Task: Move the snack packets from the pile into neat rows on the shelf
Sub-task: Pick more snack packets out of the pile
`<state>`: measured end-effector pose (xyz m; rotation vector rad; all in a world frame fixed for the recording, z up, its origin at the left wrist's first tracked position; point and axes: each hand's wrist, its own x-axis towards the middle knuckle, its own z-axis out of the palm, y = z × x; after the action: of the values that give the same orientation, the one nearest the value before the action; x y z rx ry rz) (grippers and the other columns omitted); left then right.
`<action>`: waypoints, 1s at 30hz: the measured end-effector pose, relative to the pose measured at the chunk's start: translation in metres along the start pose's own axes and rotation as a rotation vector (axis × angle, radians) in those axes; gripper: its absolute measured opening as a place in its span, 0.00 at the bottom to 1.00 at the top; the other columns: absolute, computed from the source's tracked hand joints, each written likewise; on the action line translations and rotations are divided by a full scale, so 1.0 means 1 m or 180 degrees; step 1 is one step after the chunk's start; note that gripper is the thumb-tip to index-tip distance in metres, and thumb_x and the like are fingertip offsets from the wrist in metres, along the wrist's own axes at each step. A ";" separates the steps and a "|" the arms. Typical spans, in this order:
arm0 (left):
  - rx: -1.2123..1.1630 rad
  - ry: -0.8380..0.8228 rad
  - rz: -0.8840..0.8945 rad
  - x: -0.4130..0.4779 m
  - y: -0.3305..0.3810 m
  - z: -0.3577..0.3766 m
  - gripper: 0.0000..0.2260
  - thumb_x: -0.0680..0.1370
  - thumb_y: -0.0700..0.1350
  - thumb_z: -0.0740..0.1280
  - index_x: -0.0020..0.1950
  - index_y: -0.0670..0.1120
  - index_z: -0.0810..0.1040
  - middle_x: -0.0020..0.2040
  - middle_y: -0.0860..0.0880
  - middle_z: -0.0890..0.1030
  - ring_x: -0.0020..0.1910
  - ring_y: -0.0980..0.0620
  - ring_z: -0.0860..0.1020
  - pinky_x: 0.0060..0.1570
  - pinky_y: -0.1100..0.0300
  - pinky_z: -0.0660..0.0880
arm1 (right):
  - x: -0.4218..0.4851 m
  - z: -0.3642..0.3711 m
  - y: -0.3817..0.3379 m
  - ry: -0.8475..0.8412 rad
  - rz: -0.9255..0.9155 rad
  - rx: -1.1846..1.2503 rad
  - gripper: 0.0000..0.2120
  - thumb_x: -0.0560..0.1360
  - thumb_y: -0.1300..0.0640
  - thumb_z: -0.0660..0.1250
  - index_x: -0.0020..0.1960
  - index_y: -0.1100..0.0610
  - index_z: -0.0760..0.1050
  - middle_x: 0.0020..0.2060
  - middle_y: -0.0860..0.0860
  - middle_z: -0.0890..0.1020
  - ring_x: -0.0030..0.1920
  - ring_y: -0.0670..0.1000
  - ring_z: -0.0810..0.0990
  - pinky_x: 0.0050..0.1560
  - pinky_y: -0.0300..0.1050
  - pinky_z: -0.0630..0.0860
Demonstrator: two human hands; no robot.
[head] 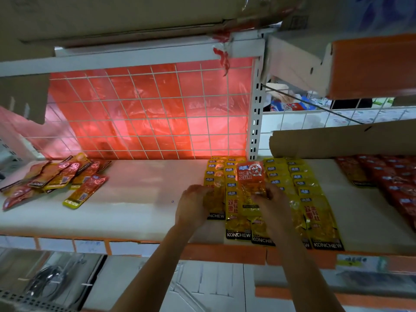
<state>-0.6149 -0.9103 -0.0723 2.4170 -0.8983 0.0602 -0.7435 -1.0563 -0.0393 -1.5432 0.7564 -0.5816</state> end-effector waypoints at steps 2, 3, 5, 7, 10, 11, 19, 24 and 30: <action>0.0050 0.0297 0.0119 0.000 0.012 0.006 0.17 0.75 0.39 0.67 0.64 0.48 0.77 0.61 0.45 0.77 0.57 0.42 0.75 0.56 0.50 0.75 | 0.002 -0.005 -0.002 -0.0055 -0.0023 0.0085 0.16 0.73 0.66 0.68 0.43 0.45 0.74 0.39 0.44 0.80 0.41 0.47 0.78 0.38 0.39 0.70; 0.0028 0.0457 0.0240 0.000 0.020 0.009 0.18 0.75 0.38 0.67 0.64 0.47 0.76 0.61 0.44 0.76 0.56 0.41 0.74 0.54 0.48 0.75 | 0.002 -0.008 -0.002 -0.0074 -0.0013 0.0121 0.17 0.73 0.66 0.69 0.43 0.43 0.73 0.38 0.42 0.79 0.39 0.44 0.77 0.38 0.39 0.70; 0.0041 0.0750 0.0617 0.000 0.036 0.018 0.21 0.72 0.37 0.66 0.65 0.47 0.74 0.61 0.43 0.76 0.55 0.40 0.75 0.52 0.46 0.77 | 0.003 -0.014 -0.001 -0.0074 0.0017 0.0114 0.16 0.73 0.64 0.69 0.47 0.42 0.72 0.39 0.40 0.78 0.38 0.41 0.76 0.41 0.42 0.72; 0.0088 0.0799 0.0964 0.001 0.049 0.027 0.27 0.68 0.36 0.69 0.67 0.48 0.73 0.64 0.45 0.75 0.59 0.41 0.73 0.55 0.47 0.76 | 0.003 -0.020 -0.001 -0.0068 0.0037 0.0141 0.16 0.73 0.63 0.68 0.52 0.44 0.73 0.42 0.42 0.80 0.40 0.44 0.78 0.45 0.46 0.75; 0.0026 0.0863 0.1428 0.003 0.068 0.034 0.29 0.65 0.35 0.68 0.65 0.50 0.74 0.64 0.50 0.76 0.60 0.44 0.73 0.55 0.47 0.76 | -0.001 -0.028 -0.005 -0.0212 -0.0046 0.0276 0.15 0.75 0.64 0.66 0.56 0.47 0.76 0.48 0.49 0.82 0.47 0.48 0.81 0.48 0.45 0.77; -0.0056 0.0922 0.1515 0.003 0.074 0.036 0.27 0.65 0.36 0.67 0.64 0.50 0.76 0.63 0.50 0.77 0.60 0.44 0.73 0.54 0.47 0.77 | -0.001 -0.032 -0.007 -0.0250 -0.0042 0.0316 0.13 0.75 0.64 0.66 0.54 0.47 0.78 0.49 0.49 0.82 0.48 0.48 0.81 0.49 0.44 0.78; -0.1653 0.0683 0.0196 0.006 0.118 0.044 0.20 0.74 0.36 0.69 0.65 0.46 0.75 0.59 0.49 0.78 0.58 0.52 0.76 0.53 0.73 0.67 | -0.002 -0.064 -0.001 0.0247 0.0227 0.0805 0.12 0.75 0.63 0.65 0.56 0.51 0.76 0.45 0.52 0.82 0.44 0.51 0.81 0.39 0.45 0.76; -0.2787 -0.0400 -0.0595 0.012 0.158 0.053 0.14 0.81 0.47 0.63 0.66 0.49 0.72 0.48 0.56 0.82 0.45 0.58 0.81 0.47 0.64 0.78 | 0.003 -0.076 0.005 0.0428 0.0179 0.0798 0.09 0.77 0.61 0.64 0.57 0.54 0.76 0.42 0.53 0.83 0.41 0.51 0.82 0.40 0.47 0.81; -0.3475 -0.1053 -0.0646 0.016 0.205 0.072 0.13 0.83 0.45 0.59 0.46 0.45 0.82 0.40 0.49 0.84 0.42 0.53 0.83 0.41 0.59 0.80 | 0.022 -0.101 0.014 0.0678 -0.0073 -0.0025 0.12 0.79 0.58 0.59 0.50 0.44 0.78 0.44 0.48 0.84 0.46 0.50 0.83 0.51 0.56 0.80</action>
<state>-0.7391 -1.0838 -0.0301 1.4694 -0.5657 -0.7305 -0.8055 -1.1397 -0.0434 -1.5139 0.9036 -0.7694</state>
